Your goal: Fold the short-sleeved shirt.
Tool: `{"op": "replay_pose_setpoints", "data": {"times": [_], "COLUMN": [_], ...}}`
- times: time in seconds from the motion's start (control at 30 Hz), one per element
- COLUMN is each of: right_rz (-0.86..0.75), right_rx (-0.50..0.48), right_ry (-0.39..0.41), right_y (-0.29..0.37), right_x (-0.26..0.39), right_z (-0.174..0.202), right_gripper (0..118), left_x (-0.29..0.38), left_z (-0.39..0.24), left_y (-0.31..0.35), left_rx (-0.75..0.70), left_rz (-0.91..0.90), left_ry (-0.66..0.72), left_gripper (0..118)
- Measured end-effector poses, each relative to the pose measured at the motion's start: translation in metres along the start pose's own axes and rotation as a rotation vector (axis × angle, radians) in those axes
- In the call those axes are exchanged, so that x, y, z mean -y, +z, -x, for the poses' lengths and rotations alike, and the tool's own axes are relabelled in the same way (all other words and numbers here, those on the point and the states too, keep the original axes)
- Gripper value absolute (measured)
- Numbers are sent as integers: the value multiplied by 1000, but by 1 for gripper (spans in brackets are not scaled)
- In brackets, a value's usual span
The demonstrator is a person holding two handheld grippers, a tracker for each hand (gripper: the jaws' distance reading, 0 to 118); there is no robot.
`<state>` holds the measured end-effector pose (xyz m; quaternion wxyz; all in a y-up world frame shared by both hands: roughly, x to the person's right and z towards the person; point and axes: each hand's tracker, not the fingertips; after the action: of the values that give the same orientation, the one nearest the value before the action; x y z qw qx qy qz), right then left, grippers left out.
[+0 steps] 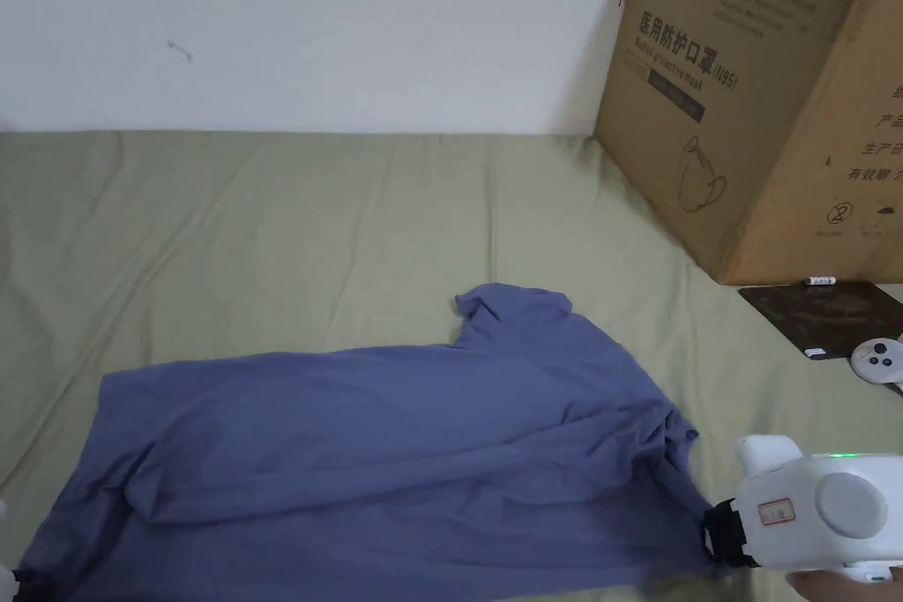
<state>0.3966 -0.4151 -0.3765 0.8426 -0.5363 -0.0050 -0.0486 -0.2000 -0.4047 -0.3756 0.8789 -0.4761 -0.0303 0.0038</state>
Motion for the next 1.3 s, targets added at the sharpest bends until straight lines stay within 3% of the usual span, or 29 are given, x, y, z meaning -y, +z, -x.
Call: {"op": "replay_pose_setpoints", "data": {"times": [0.03,0.1,0.23,0.47,0.53,0.7,0.73,0.77,0.83,0.87,0.9,0.97,1.0,1.03,1.13,1.23,1.27,1.3], "right_rz": [-4,-51,-99,-106,-56,62,70,50,-15,-25,-19,-27,-67,-122,-331,-685,-810,-910], "right_rx": [47,53,-19,-49,-76,-33,-17,-3,-16,-14,-17,-28,-33,-39,-70,-127,-167,-193], "right_ry": [57,94,-7,-9,-56,-79,-98,-117,-155,-159,-160,-156,-146,-138,-101,-57,-35,-6], "right_y": [9,29,77,147,143,83,73,66,55,60,63,81,91,103,146,190,201,209], "right_x": [-1,-5,-12,46,72,125,132,137,138,137,135,129,126,121,107,108,111,113], "right_z": [5,7,1,0,-4,-7,-7,-6,-18,-17,-15,-13,-8,-3,27,67,79,91], "right_gripper": [5,5,5,5,5,5,5,7,10,13,29,106,117,118,118,115,110,99], "left_x": [-2,-12,-35,1,31,107,116,122,123,120,116,105,98,92,71,51,50,52], "left_z": [0,2,3,20,24,37,40,41,40,39,38,36,33,29,20,9,1,-11], "left_y": [6,21,61,118,114,65,57,50,52,58,63,77,89,105,136,170,183,194], "left_rx": [-1,17,38,79,86,133,127,137,97,107,95,81,93,122,143,205,244,245], "left_rz": [-5,-47,-144,-129,-55,114,126,123,109,93,76,30,8,-80,-247,-449,-544,-640], "left_ry": [6,11,-2,4,18,158,183,202,187,186,187,175,171,180,196,181,154,117], "left_gripper": [6,6,6,6,6,8,21,26,26,27,34,99,118,112,112,110,104,89]}}
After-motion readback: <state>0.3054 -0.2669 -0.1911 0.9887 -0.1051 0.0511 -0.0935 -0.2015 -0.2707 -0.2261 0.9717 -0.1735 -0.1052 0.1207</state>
